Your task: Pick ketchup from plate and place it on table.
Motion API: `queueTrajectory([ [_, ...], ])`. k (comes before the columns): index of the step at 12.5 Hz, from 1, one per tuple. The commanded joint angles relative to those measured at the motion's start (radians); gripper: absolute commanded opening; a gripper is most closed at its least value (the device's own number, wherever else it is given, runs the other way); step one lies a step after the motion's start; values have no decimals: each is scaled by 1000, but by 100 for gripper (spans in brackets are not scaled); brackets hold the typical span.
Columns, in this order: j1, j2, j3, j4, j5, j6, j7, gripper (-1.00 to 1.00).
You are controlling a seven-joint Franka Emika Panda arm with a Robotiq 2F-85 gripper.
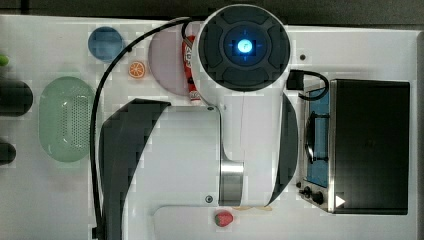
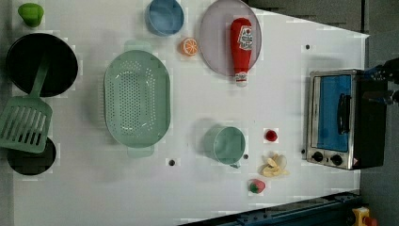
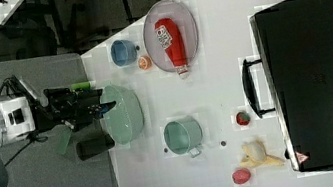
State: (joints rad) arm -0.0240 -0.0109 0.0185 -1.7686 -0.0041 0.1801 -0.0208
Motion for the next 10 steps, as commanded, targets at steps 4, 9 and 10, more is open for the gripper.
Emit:
queueTrajectory([
  [4,-84,-33,63,7,33,-133,-72,99],
  [9,-75,113,92,11,33,74,-118,100],
  [10,-73,146,97,13,33,108,-155,100],
])
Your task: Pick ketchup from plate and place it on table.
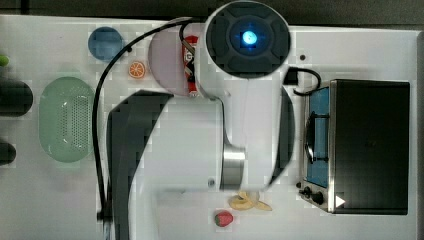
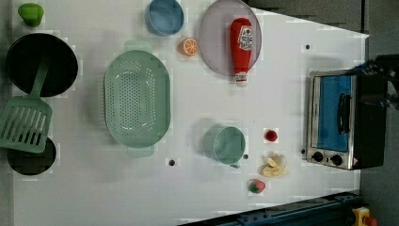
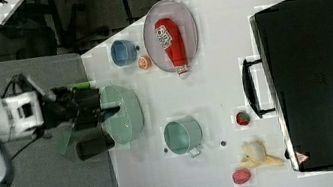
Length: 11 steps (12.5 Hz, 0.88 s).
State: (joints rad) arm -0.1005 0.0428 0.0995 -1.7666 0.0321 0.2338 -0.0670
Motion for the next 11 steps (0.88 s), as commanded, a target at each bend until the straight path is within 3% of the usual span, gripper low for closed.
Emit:
queueTrajectory([
  [1,5,128,22,19,-3,78,-149,100],
  [6,23,324,38,104,-20,125,-340,100],
  [11,69,512,40,233,-113,182,-463,100],
])
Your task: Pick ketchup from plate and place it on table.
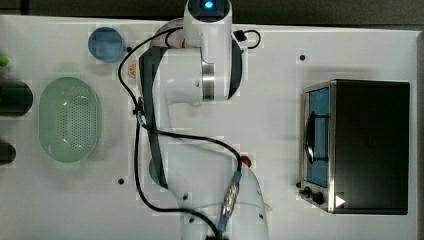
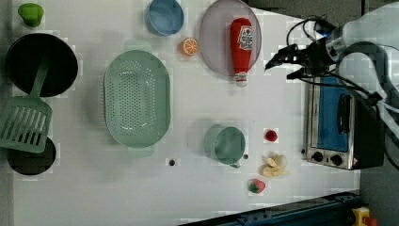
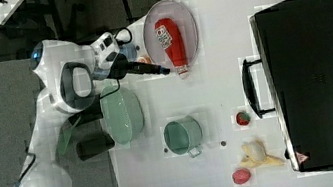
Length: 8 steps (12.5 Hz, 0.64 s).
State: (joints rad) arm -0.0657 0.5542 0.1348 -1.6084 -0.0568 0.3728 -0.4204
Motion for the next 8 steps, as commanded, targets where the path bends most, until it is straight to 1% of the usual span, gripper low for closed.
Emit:
queueTrajectory([
  [1,44,34,4,95,-33,75,-109,100],
  [4,65,127,2,122,-73,159,-110,100],
  [8,68,199,0,123,-94,287,-110,100],
])
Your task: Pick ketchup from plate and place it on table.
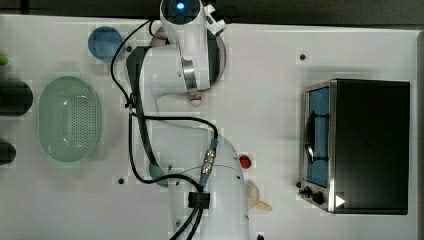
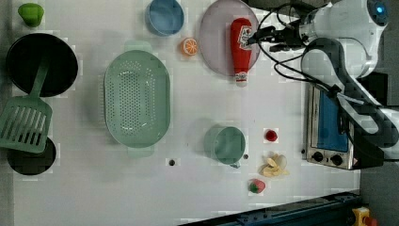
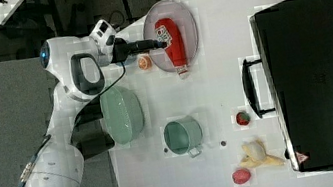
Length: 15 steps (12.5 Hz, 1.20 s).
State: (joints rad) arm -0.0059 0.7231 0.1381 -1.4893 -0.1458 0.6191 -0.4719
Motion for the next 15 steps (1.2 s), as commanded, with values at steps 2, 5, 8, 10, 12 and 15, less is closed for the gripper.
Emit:
queueTrajectory([
  [2,8,63,-3,4,-10,66,-58,100],
  [5,8,105,-4,4,-20,143,-59,100],
  [8,9,138,-4,4,-20,175,-59,100],
  [10,10,147,-5,4,-20,207,-58,69],
  [12,10,145,-5,6,-20,206,-58,21],
  [15,7,130,-5,8,-19,206,-55,19],
])
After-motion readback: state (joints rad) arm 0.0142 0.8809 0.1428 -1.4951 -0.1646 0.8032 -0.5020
